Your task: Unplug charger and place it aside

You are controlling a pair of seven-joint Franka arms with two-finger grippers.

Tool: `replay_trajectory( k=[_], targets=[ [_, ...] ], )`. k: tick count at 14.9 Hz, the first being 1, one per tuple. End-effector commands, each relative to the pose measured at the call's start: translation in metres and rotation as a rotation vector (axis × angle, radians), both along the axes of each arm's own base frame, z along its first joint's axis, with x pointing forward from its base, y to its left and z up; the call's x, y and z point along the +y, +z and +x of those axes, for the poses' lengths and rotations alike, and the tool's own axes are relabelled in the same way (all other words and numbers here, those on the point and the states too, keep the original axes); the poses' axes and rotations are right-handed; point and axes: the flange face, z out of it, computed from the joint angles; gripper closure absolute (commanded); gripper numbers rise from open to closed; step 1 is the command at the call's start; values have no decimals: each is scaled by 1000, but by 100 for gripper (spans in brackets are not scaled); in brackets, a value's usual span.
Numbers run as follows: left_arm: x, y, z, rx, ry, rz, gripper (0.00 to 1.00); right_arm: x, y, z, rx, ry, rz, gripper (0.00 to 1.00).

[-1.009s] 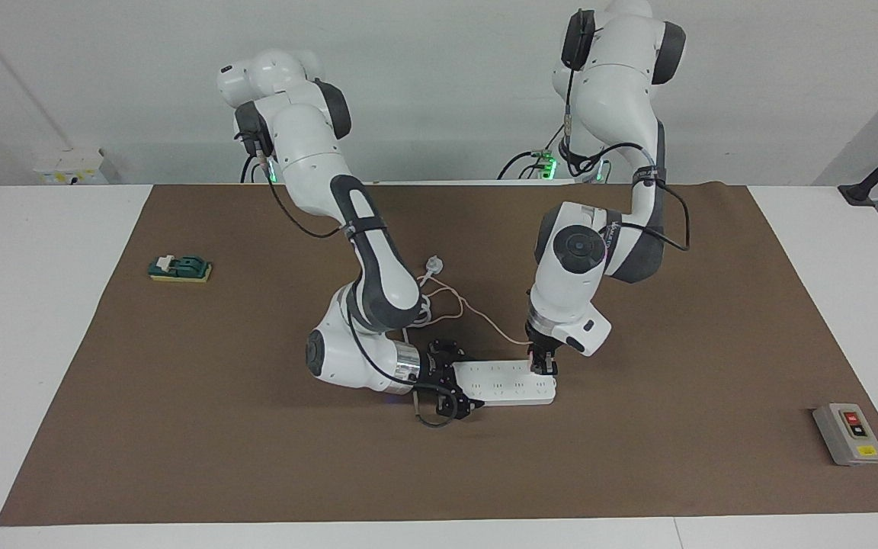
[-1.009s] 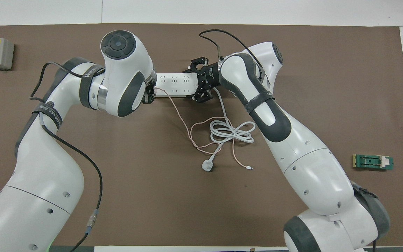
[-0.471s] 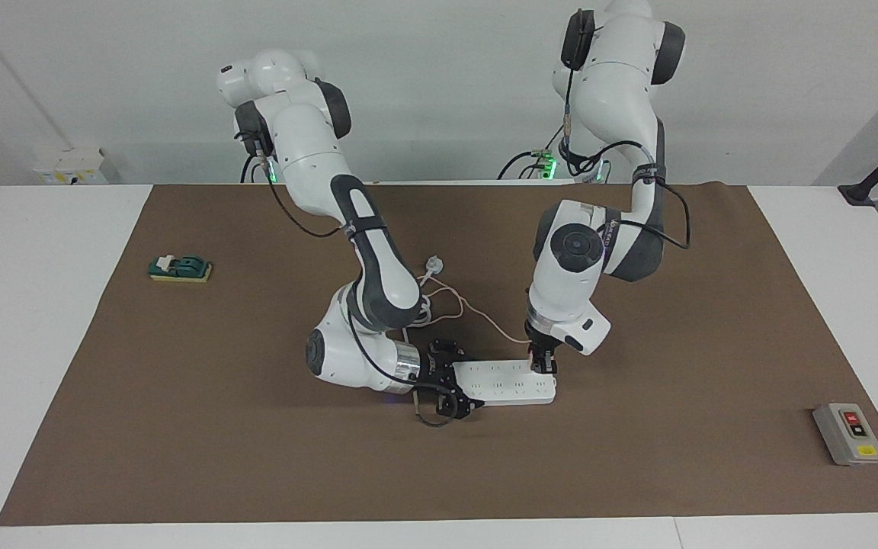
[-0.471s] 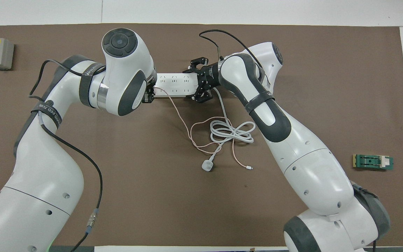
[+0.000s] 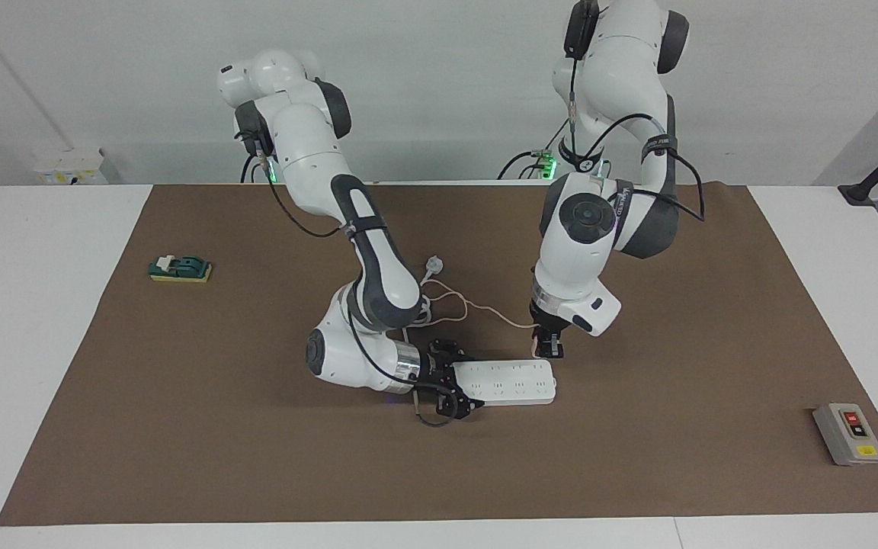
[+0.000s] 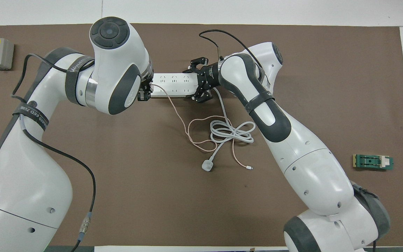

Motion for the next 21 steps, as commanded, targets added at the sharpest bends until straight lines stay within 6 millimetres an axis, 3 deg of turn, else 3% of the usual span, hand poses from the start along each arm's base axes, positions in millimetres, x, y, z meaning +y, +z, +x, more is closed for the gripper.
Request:
replay_trajectory(
  k=[1,4,6,9,11,12,15,17,19,21],
  targets=[
    [2,0,-6,21,-98,22,100,8,-19,-9,-52,36,-2,74],
    [4,6,-10,35,-238,29,100,8,-19,-9,-51,35,-2,67],
    [6,15,-16,50,-342,32,100,9,-19,-9,-53,35,-6,41],
    [15,25,-21,51,-507,32,100,8,-18,-8,-62,24,-11,39],
    [28,38,-19,40,-620,29,100,8,-17,-7,-63,25,-13,20],
    [38,46,-18,37,-693,28,100,8,-16,-7,-63,25,-15,0],
    [70,44,-23,87,-1031,21,100,-3,-2,-1,-70,19,-6,0],
    [97,39,-15,87,-1223,17,100,-16,8,4,-64,20,5,0],
    [116,34,-14,106,-1318,4,100,-26,20,8,-63,23,13,0],
    [151,22,-21,136,-1454,-20,100,-32,31,9,-57,30,19,0]
  ],
)
